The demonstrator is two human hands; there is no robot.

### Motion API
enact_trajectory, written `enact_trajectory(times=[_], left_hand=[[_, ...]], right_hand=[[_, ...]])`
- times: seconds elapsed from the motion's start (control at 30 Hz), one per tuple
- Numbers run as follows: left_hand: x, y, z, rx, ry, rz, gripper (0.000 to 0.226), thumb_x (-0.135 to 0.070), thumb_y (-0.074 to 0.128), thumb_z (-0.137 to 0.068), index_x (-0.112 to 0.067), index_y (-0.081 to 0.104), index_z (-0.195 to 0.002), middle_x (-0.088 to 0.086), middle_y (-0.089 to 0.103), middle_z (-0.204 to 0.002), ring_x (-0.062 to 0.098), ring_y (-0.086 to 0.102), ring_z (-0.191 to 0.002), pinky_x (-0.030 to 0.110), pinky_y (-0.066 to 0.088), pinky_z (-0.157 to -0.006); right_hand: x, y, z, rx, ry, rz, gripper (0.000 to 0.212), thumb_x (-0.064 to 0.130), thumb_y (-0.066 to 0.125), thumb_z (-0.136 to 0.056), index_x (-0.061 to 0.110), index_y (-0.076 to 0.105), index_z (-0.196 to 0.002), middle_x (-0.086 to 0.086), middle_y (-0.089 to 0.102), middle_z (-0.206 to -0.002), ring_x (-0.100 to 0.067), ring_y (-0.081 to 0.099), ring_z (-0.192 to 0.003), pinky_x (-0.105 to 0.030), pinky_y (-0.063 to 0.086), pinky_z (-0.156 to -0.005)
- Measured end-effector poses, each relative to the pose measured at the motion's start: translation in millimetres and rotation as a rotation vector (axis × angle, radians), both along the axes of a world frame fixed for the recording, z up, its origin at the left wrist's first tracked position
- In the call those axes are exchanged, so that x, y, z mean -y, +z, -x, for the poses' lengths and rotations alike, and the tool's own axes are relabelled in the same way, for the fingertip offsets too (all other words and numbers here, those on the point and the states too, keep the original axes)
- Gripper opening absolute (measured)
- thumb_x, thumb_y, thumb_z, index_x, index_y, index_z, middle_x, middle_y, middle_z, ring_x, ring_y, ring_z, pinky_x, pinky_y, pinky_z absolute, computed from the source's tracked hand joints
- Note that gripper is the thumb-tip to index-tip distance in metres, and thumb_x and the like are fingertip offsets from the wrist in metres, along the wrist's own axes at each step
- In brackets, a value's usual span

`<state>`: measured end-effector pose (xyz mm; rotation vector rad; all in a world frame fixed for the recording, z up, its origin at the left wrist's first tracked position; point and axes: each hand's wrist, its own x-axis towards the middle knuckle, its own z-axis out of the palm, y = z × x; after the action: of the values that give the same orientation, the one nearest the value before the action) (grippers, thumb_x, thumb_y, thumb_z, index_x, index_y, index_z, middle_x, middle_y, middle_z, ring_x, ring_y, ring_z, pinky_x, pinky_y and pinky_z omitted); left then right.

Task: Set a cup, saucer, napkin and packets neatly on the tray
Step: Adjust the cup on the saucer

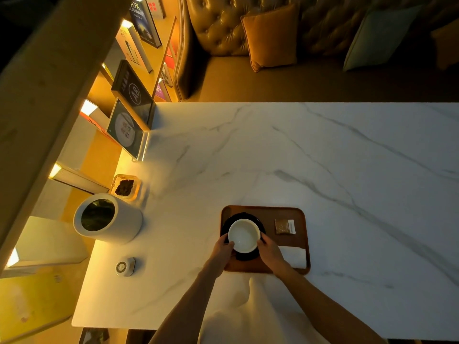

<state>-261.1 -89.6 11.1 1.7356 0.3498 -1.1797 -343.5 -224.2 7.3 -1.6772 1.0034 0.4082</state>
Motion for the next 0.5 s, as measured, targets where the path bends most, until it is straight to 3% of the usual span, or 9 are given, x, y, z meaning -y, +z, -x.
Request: enact_trajectory(times=[0.5], left_hand=[[0,10,-1,0.002,-0.032,-0.027,0.048,-0.010,0.043,-0.100,-0.009,0.035,-0.148,0.018,0.049,-0.137,0.035,0.054,-0.121,0.048,0.052,-0.099]], right_hand=[[0,9,3,-0.023,0.004,-0.036,0.042,0.015,0.039,-0.101,0.009,0.037,-0.143,-0.015,0.048,-0.140,-0.027,0.045,-0.128,-0.030,0.040,-0.098]])
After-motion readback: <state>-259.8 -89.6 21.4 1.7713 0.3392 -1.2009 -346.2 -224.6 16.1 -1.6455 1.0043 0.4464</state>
